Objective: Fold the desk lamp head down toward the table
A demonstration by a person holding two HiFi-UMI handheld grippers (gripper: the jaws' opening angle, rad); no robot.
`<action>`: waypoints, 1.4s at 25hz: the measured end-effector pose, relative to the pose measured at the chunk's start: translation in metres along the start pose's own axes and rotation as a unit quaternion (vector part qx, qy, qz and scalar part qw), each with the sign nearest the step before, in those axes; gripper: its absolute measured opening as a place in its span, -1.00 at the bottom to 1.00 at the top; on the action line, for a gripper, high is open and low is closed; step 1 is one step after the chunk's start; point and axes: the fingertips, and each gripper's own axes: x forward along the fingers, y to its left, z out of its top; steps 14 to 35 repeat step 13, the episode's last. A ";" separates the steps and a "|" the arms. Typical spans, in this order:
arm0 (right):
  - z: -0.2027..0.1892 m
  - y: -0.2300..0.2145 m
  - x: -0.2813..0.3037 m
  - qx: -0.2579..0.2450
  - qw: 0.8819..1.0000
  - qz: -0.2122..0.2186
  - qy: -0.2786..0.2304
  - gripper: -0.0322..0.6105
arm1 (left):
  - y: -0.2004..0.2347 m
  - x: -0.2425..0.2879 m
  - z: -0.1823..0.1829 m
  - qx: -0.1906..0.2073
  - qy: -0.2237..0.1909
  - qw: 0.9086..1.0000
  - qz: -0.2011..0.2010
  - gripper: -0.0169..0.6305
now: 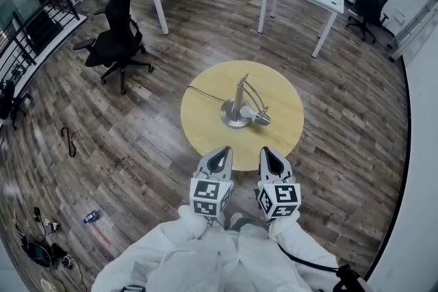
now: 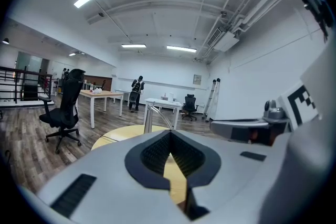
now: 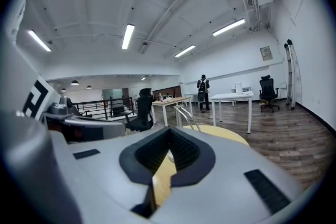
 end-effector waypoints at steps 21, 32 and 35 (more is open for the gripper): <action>0.002 -0.014 0.002 -0.005 1.000 -0.003 -0.002 -0.87 | -0.018 0.013 0.002 0.000 -0.003 1.000 -0.020 -0.94; 0.002 -0.014 0.002 -0.005 1.000 -0.003 -0.002 -0.87 | -0.018 0.013 0.002 0.000 -0.003 1.000 -0.020 -0.94; 0.002 -0.014 0.002 -0.005 1.000 -0.003 -0.002 -0.87 | -0.018 0.013 0.002 0.000 -0.003 1.000 -0.020 -0.94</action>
